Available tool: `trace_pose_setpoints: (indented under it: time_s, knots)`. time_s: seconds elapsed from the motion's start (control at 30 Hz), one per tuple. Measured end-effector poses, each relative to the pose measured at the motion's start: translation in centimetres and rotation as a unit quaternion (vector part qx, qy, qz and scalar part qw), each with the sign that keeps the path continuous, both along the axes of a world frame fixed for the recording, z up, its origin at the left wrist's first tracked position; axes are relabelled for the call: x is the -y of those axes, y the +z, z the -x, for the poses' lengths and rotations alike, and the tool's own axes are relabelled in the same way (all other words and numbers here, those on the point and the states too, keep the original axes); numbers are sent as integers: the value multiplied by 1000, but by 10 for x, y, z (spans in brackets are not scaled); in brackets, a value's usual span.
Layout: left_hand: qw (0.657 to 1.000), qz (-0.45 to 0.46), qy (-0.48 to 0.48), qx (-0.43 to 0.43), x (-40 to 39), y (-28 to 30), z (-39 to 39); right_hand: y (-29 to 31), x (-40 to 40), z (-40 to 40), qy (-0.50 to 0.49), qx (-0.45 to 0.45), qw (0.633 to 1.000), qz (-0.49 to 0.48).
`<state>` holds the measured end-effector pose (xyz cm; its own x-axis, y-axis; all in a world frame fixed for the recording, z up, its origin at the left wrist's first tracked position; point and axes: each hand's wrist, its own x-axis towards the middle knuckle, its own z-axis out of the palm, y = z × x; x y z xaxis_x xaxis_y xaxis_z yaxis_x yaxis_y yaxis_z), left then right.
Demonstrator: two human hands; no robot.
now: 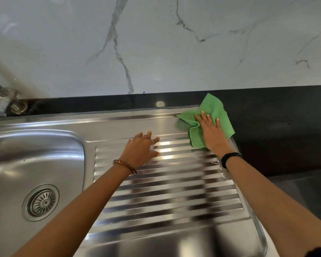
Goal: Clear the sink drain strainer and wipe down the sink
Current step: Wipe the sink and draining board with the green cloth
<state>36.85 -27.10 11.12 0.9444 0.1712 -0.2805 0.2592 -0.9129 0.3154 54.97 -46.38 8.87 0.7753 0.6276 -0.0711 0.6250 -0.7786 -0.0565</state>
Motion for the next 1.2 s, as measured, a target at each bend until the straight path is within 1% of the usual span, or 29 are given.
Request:
trace_pose_setpoints:
  time_s: [0.13, 0.27, 0.37, 0.47, 0.57, 0.67, 0.77, 0.87, 1.03, 1.2]
  knots:
    - [1000, -3, -2, 5, 2, 0, 1, -5, 6, 17, -39, -37, 996, -68]
    - [1000, 3, -9, -8, 0, 2, 3, -8, 35, 54, -53, -84, 987, -123]
    - [999, 35, -4, -20, -1, 3, 8, -11, 56, 76, -47, -69, 991, -107]
    - [999, 42, 18, 4, -7, 1, 21, -10, 58, 74, -51, -67, 992, -94]
    - [998, 25, 55, 29, -18, -2, 46, -5, 47, 64, -60, -75, 992, -83]
    - [995, -6, 93, 25, -24, -1, 77, -4, 38, 55, -73, -82, 990, -83]
    - [990, 5, 137, 27, -26, 4, 109, -4, 30, 55, -96, -75, 985, -119]
    - [985, 12, 173, -5, -29, 3, 140, -1, 21, 62, -127, -89, 974, -164]
    - [980, 53, 187, -44, -36, -2, 165, -3, -23, 105, -79, -84, 981, -159]
    - [983, 42, 169, -55, -44, -4, 175, -7, -74, 142, -36, -62, 987, -141]
